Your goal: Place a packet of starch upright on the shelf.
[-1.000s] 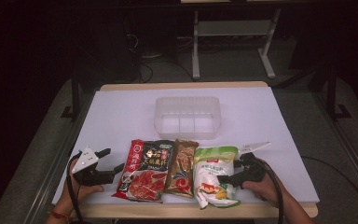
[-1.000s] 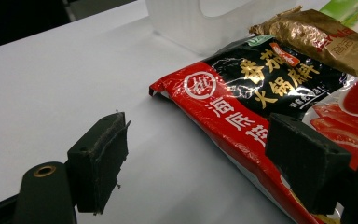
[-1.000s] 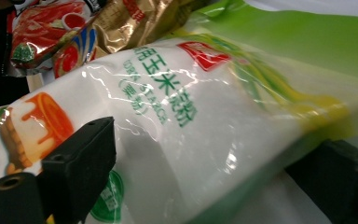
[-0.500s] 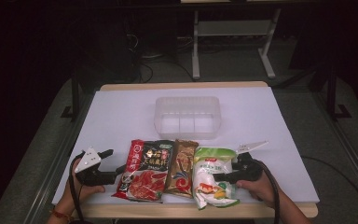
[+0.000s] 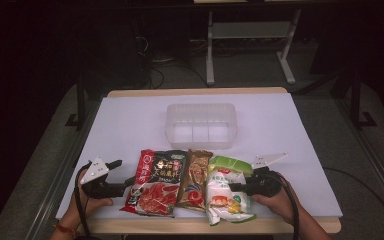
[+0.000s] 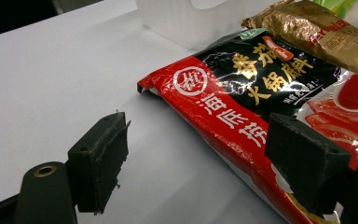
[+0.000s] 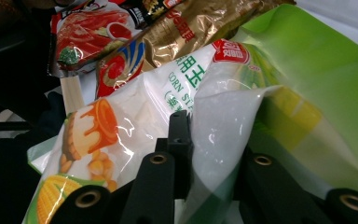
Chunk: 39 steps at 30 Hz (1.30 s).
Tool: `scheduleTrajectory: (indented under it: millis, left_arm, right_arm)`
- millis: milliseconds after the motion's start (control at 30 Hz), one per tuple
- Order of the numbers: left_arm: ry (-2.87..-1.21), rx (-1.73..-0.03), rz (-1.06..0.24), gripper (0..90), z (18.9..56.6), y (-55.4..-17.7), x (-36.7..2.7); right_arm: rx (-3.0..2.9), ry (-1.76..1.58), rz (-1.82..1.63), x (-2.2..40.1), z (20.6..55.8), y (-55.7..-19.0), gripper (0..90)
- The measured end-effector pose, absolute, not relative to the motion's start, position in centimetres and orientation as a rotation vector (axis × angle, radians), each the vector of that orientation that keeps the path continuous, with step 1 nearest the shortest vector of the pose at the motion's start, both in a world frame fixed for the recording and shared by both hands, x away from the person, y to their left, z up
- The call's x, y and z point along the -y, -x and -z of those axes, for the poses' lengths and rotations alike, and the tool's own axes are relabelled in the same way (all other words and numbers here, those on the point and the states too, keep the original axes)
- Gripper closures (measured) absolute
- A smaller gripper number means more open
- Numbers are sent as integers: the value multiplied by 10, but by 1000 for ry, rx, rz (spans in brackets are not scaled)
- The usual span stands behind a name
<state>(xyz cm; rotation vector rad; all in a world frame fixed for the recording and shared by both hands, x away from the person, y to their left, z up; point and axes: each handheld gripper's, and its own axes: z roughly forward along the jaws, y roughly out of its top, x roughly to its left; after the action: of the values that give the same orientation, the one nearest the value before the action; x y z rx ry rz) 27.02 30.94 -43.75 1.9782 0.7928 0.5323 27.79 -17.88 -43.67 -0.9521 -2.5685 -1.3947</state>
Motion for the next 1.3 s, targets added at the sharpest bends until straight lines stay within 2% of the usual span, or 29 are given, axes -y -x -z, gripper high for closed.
scheduleTrajectory:
  millis: [767,1300]
  left_arm:
    - [-1956,-803,-505,215,438,-271,-312]
    - [-1946,-817,-495,215,439,-272,-314]
  right_arm:
    - [2617,853,1550,177,405,-258,840]
    - [2701,1040,1732,188,386,-260,844]
